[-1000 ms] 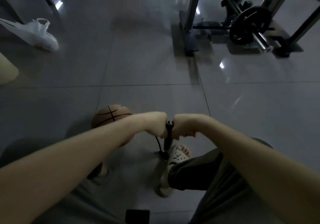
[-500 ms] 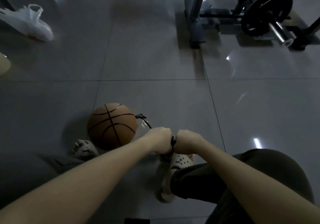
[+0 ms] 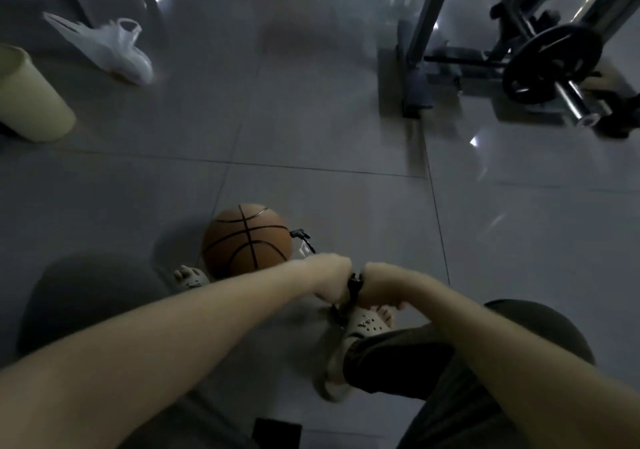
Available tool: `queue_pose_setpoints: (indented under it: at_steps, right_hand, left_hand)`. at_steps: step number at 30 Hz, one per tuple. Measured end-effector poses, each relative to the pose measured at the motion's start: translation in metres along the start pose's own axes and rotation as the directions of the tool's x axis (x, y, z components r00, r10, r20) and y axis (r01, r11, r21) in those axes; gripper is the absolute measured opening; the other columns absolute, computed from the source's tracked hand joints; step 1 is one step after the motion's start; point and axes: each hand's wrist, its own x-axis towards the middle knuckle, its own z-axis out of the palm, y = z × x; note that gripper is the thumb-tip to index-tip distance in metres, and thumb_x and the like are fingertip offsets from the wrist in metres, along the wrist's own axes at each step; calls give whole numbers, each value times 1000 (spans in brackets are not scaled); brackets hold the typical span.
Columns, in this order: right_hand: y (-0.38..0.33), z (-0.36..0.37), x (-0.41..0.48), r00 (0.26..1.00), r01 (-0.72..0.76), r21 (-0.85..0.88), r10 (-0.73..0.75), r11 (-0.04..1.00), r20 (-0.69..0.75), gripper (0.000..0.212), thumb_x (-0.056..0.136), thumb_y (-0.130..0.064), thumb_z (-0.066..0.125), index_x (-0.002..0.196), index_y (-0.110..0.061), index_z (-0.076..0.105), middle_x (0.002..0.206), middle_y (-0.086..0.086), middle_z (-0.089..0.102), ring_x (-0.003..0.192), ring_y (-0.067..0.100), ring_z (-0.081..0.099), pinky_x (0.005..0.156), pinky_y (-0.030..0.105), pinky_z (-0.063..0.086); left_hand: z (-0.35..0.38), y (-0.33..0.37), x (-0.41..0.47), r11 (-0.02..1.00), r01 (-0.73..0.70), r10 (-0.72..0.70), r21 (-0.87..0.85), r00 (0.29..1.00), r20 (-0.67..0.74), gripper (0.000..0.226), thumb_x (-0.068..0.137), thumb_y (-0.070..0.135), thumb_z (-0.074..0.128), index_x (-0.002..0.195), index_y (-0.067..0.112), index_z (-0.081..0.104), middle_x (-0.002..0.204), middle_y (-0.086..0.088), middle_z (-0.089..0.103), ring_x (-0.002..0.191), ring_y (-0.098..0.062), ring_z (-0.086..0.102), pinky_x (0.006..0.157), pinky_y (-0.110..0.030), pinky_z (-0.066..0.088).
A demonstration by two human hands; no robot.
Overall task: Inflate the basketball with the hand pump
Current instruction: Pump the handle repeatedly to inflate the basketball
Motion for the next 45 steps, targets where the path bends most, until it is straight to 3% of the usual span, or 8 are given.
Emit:
queue_pose_setpoints:
  at_steps: [7, 15, 26, 29, 32, 37, 41, 45]
  right_hand:
    - [2, -74, -53, 999, 16, 97, -11, 995, -46, 6, 85, -16, 68, 89, -12, 65, 72, 6, 56, 60, 18, 51, 58, 30, 51]
    - [9, -6, 23, 995, -19, 64, 25, 998, -94, 24, 90, -26, 65, 74, -12, 54, 70, 5, 58, 56, 17, 55, 55, 30, 52]
    - [27, 42, 74, 990, 9, 117, 8, 993, -138, 21, 85, -36, 57, 79, -17, 53, 79, 2, 59, 72, 24, 61, 62, 33, 49]
    - [18, 37, 54, 994, -9, 80, 18, 997, -107, 27, 82, -42, 66, 83, -17, 55, 81, 2, 58, 74, 24, 60, 64, 33, 49]
    - [11, 21, 26, 1000, 8, 76, -7, 997, -25, 26, 79, -31, 75, 72, -14, 56, 74, 8, 61, 61, 24, 60, 59, 34, 55]
    - [12, -43, -33, 998, 55, 103, -54, 993, -17, 18, 87, -24, 69, 96, -9, 67, 77, 7, 58, 63, 20, 54, 61, 33, 54]
    - [12, -78, -56, 996, 78, 135, -71, 988, -60, 10, 87, -19, 68, 92, -11, 66, 69, 4, 53, 53, 15, 45, 52, 27, 44]
    - [5, -45, -16, 994, 39, 105, -27, 994, -108, 13, 88, -23, 68, 83, -12, 64, 70, 3, 56, 54, 16, 48, 50, 25, 43]
  left_hand:
    - [-84, 20, -36, 991, 50, -51, -122, 999, -5, 12, 82, 19, 73, 74, 10, 68, 60, -3, 59, 50, -19, 50, 46, -27, 40]
    - [-4, -1, 21, 1000, 9, -8, 11, 993, -122, 20, 88, 26, 64, 75, 15, 54, 70, -1, 56, 57, -16, 53, 48, -29, 37]
    - [43, -13, 61, 999, 48, -48, -1, 995, -86, 16, 89, 28, 61, 85, 14, 54, 90, -10, 62, 78, -30, 58, 66, -35, 42]
    - [35, -5, 45, 998, 65, -64, 26, 998, -29, 21, 88, 29, 65, 79, 14, 54, 85, -7, 61, 70, -26, 57, 62, -34, 43]
    - [21, 3, 24, 998, 62, -62, 24, 998, -3, 29, 86, 34, 70, 70, 16, 53, 76, -7, 63, 64, -24, 58, 56, -32, 45]
    - [-48, 21, -23, 997, 45, -46, -56, 999, -19, 16, 82, 24, 74, 73, 14, 66, 65, -1, 60, 57, -19, 55, 50, -29, 41]
    - [-90, 25, -36, 993, 65, -68, -103, 997, -28, 13, 81, 19, 76, 75, 11, 68, 60, -1, 55, 50, -18, 46, 44, -26, 37]
    - [-61, 13, -12, 995, 83, -84, -59, 996, -16, 13, 81, 18, 75, 72, 16, 67, 67, -1, 61, 57, -17, 55, 52, -29, 43]
